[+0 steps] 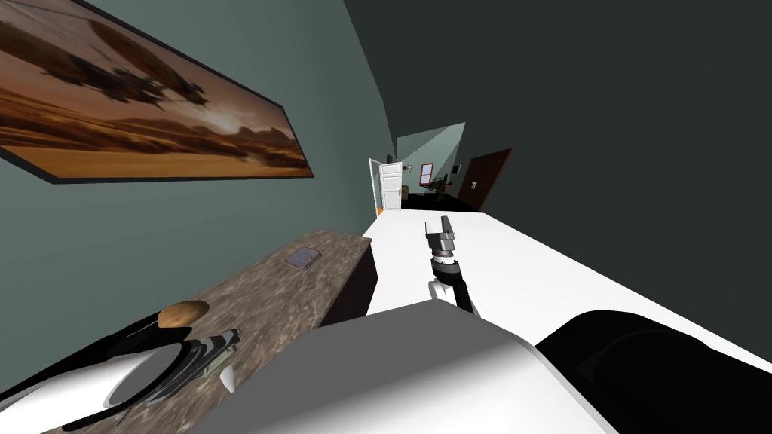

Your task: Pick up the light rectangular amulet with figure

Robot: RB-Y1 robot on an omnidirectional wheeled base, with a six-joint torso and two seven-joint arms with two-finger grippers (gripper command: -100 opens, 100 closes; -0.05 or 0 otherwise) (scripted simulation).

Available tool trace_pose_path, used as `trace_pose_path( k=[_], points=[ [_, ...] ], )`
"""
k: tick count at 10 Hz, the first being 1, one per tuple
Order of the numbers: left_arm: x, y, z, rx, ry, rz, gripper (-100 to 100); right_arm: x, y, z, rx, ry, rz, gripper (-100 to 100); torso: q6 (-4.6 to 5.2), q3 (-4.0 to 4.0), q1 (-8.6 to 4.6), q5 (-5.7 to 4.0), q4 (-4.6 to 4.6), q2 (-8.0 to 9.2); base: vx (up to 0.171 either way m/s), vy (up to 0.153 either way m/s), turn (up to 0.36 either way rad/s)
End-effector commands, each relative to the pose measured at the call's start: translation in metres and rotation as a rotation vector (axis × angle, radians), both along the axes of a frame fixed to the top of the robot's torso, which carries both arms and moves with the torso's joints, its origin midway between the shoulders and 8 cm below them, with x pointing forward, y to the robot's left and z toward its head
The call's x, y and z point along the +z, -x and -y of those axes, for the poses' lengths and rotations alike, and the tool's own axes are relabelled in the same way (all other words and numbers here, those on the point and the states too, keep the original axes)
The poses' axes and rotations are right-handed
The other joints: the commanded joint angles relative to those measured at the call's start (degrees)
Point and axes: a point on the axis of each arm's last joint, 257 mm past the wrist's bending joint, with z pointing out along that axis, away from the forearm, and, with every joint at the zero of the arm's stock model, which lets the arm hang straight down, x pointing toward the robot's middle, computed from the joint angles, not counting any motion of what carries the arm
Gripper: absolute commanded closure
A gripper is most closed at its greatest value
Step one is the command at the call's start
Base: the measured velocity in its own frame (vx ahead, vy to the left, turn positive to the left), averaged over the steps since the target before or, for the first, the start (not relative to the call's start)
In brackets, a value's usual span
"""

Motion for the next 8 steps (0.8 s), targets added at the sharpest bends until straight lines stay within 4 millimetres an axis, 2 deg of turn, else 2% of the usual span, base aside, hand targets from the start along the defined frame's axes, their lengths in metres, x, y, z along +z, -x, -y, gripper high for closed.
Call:
trace_pose_path(
  k=[1, 8],
  points=[
    [0.002, -0.001, 0.003, 0.025, 0.004, 0.005, 100, 0.000, 0.000, 0.000, 0.000, 0.000, 0.000, 0, 0.00, 0.00, 0.00, 0.00, 0.00, 0.00, -0.062, 0.029, -0.068],
    [0.007, -0.010, 0.023, 0.061, 0.002, 0.001, 100, 0.000, 0.000, 0.000, 0.000, 0.000, 0.000, 0, -0.09, 0.08, 0.05, 0.01, 0.05, 0.12, -0.064, 0.034, -0.067]
  ],
)
